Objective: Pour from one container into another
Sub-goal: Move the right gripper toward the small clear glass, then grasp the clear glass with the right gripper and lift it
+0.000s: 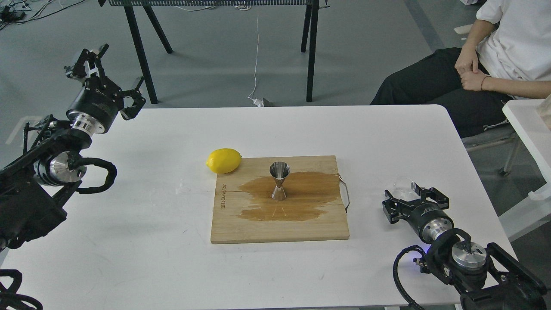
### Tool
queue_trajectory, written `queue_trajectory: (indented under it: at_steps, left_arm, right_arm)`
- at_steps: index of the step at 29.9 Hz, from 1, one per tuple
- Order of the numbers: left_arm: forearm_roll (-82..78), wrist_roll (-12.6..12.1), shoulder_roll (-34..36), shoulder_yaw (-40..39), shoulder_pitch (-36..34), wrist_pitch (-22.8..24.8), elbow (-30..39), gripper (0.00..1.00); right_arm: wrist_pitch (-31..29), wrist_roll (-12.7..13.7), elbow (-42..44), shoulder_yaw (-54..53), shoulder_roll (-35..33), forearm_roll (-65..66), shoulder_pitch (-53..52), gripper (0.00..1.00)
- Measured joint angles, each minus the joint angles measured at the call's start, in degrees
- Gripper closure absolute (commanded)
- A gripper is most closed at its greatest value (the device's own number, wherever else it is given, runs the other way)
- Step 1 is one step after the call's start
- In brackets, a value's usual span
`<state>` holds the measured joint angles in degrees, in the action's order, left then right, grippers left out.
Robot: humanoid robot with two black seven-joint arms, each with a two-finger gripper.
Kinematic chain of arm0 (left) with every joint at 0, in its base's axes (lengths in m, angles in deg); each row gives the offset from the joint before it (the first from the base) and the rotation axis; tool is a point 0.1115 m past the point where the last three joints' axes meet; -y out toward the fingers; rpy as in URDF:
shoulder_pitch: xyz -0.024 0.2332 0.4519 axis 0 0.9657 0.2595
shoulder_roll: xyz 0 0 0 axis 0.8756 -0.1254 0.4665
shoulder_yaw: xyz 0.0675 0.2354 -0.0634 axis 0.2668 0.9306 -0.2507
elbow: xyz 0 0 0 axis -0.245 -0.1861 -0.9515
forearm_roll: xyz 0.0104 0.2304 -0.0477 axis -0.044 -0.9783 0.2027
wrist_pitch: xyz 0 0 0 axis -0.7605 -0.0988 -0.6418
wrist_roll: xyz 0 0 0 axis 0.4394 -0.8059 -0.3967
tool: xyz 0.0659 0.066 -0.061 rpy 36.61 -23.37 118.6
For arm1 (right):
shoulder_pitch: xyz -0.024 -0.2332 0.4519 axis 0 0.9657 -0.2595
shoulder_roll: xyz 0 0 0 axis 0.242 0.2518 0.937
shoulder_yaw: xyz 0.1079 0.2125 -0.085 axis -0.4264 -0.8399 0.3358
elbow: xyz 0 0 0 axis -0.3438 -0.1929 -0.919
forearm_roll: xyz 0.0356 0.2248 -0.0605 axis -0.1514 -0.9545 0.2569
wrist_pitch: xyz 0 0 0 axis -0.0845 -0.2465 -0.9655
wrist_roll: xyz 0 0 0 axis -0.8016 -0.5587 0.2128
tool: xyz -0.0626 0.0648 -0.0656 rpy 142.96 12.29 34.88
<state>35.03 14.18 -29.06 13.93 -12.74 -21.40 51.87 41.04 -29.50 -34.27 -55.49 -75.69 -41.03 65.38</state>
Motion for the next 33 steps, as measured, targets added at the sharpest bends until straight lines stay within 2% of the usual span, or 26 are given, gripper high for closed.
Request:
queue_trajectory:
  at_steps: [2, 4, 13, 23, 30, 33]
  left_arm:
    - [0.0, 0.0, 0.0, 0.0, 0.0, 0.0, 0.0, 0.01]
    - [0.0, 0.0, 0.0, 0.0, -0.1, -0.1, 0.1, 0.01]
    - [0.0, 0.0, 0.0, -0.1, -0.4, -0.6, 0.2, 0.01]
    - [0.0, 0.0, 0.1, 0.0, -0.4, -0.6, 0.2, 0.01]
    - [0.0, 0.0, 0.3, -0.1, -0.4, -0.6, 0.2, 0.01]
    - [0.0, 0.0, 0.4, -0.2, -0.4, -0.6, 0.2, 0.01]
  right_arm:
    - [0.0, 0.0, 0.2, 0.0, 0.2, 0.0, 0.0, 0.31]
    - [0.0, 0.0, 0.3, 0.0, 0.2, 0.0, 0.0, 0.43]
    - [0.0, -0.3, 0.2, 0.1, 0.2, 0.6, -0.1, 0.63]
    - [-0.1, -0.1, -2.0, 0.0, -0.1, 0.7, -0.1, 0.64]
    - [1.2, -0.1, -13.9, 0.4, -3.7, 1.3, 0.1, 0.66]
    - [4.0, -0.1, -18.5, 1.4, -4.2, 3.5, -0.4, 0.65]
